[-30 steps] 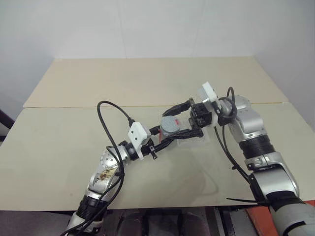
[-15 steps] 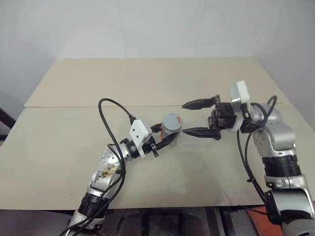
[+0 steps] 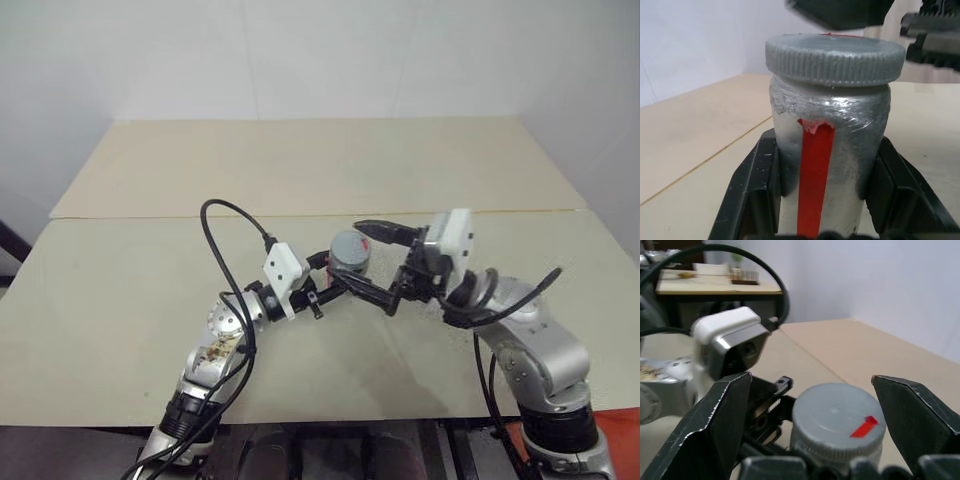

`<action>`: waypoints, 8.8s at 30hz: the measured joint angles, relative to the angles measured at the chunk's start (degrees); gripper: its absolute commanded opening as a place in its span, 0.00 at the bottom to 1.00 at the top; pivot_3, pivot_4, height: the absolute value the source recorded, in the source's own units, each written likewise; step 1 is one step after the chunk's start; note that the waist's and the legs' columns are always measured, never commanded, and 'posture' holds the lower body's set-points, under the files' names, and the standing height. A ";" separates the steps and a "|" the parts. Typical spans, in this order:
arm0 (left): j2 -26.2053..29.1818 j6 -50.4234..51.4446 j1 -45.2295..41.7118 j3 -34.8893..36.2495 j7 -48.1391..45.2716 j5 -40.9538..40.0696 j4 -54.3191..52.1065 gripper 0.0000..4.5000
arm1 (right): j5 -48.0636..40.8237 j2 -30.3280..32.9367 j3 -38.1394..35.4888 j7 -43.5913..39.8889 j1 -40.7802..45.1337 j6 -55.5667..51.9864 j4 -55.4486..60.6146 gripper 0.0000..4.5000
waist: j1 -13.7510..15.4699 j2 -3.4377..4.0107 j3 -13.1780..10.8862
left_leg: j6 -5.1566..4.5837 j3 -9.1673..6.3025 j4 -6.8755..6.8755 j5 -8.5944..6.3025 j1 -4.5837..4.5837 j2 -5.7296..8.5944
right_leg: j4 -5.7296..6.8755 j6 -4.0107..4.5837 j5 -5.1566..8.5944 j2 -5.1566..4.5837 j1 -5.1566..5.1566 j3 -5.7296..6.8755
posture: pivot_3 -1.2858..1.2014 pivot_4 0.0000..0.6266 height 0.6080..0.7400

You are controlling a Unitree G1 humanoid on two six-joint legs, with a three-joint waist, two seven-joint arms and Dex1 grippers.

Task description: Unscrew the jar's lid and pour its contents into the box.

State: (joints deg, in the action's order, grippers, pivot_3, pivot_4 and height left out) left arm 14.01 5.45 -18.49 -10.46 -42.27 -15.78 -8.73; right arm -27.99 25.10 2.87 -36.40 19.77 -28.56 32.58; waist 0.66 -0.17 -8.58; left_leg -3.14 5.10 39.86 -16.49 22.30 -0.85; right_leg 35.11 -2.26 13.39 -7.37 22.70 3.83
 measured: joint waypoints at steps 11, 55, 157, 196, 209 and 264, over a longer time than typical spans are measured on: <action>0.24 0.00 -0.35 0.04 -0.95 -0.01 0.87 0.41 | 5.90 -3.30 2.99 6.50 2.04 0.15 -2.80 0.99 | -0.02 0.00 0.00 | 0.00 -0.01 -0.02 0.00 0.03 0.01 | 0.02 0.00 0.00 0.03 0.00 0.02 | 0.52 0.24 1.00; 1.25 -1.70 -0.55 1.63 -2.18 -0.03 4.70 0.41 | -0.95 8.28 -7.15 -1.97 -9.56 0.52 3.05 0.99 | 0.01 -0.01 0.00 | -0.05 -0.04 -0.02 -0.03 0.01 -0.01 | -0.03 0.00 0.00 0.04 -0.03 0.00 | 0.52 0.24 1.00; 1.37 -3.77 -0.50 0.65 -1.72 0.48 5.02 0.41 | 3.24 -1.64 2.58 1.46 -0.39 0.73 -4.82 0.62 | -0.03 0.00 0.00 | -0.04 -0.04 -0.01 -0.02 0.00 -0.01 | 0.01 0.00 0.00 0.06 -0.07 0.02 | 0.52 0.24 1.00; 2.62 -4.01 -2.71 2.35 -1.38 2.32 6.58 0.41 | -0.13 16.17 -26.21 10.37 -20.25 -9.28 -0.03 0.62 | 0.07 0.03 0.02 | -0.09 0.01 -0.01 -0.05 -0.04 -0.01 | -0.08 -0.01 0.00 0.03 -0.12 -0.07 | 0.52 0.24 1.00; 1.98 -4.07 -3.98 2.46 -1.05 2.40 8.68 0.41 | -2.46 19.58 -22.05 13.18 -24.97 -34.36 -0.95 0.69 | 0.06 0.04 0.02 | -0.25 -0.01 0.01 -0.14 -0.09 -0.01 | -0.13 -0.01 0.01 -0.01 -0.17 -0.10 | 0.52 0.24 1.00; -6.33 -41.53 -63.60 -51.28 87.08 88.37 84.18 0.41 | -11.00 18.44 -37.20 3.99 -33.40 -24.34 18.77 1.00 | 1.65 -0.28 -0.16 | -0.38 -0.07 0.27 -0.16 0.87 0.23 | -0.14 -0.41 -0.15 -0.09 0.52 0.05 | 0.52 0.24 1.00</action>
State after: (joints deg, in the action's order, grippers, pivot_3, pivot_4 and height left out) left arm 7.68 -36.08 -82.09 -61.74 44.81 72.59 75.46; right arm -38.99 43.54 -34.33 -32.41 -13.63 -52.90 51.35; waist 2.31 -0.45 -8.74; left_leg -3.52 5.04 40.13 -16.64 23.17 -0.62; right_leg 34.98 -2.67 13.24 -7.46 23.21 3.87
